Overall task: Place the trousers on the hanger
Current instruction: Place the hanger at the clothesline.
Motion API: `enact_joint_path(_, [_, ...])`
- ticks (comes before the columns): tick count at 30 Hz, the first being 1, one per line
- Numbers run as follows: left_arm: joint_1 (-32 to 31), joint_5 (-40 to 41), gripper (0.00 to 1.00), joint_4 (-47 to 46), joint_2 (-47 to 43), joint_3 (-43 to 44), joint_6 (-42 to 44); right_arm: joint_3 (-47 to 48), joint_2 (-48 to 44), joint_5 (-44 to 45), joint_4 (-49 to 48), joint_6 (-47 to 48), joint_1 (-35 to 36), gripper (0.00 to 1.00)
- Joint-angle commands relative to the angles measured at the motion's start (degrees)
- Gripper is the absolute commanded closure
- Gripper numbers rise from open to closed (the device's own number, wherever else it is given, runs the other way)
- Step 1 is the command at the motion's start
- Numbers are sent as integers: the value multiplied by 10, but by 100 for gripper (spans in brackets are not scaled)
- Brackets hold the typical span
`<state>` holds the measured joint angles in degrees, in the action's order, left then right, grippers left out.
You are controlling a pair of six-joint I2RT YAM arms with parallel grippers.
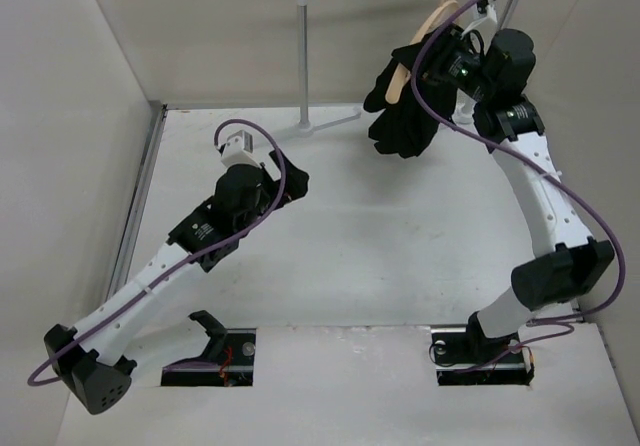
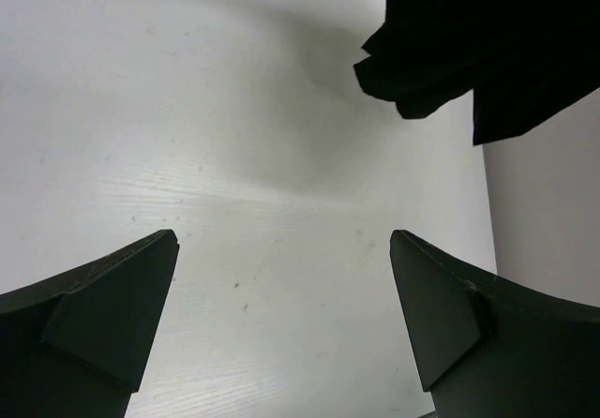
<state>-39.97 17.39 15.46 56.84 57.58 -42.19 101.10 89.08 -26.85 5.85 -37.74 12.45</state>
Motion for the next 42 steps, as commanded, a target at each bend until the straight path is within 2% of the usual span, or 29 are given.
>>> enact_joint_path(1, [15,1,0,2,-36,-35,-12,86,19,-50,-80,25,-22,95])
enact_joint_path(11, [34,1,0,0,-50,-124,-35,192,106,-93,-59,20,-70,96])
enact_joint_path(21, [51,-4,0,-9,-24,-119,-40,196,152,-116,-59,6,-117,96])
enact_joint_path(33, [51,-4,0,-7,-14,-116,-42,143,168,-119,-65,3,-130,95])
enact_joint_path(36, [52,-4,0,-7,-10,-114,-42,118,160,-108,-73,2,-130,83])
enact_joint_path(42, [59,-2,0,1,-5,-108,-42,77,137,-78,-80,4,-129,36])
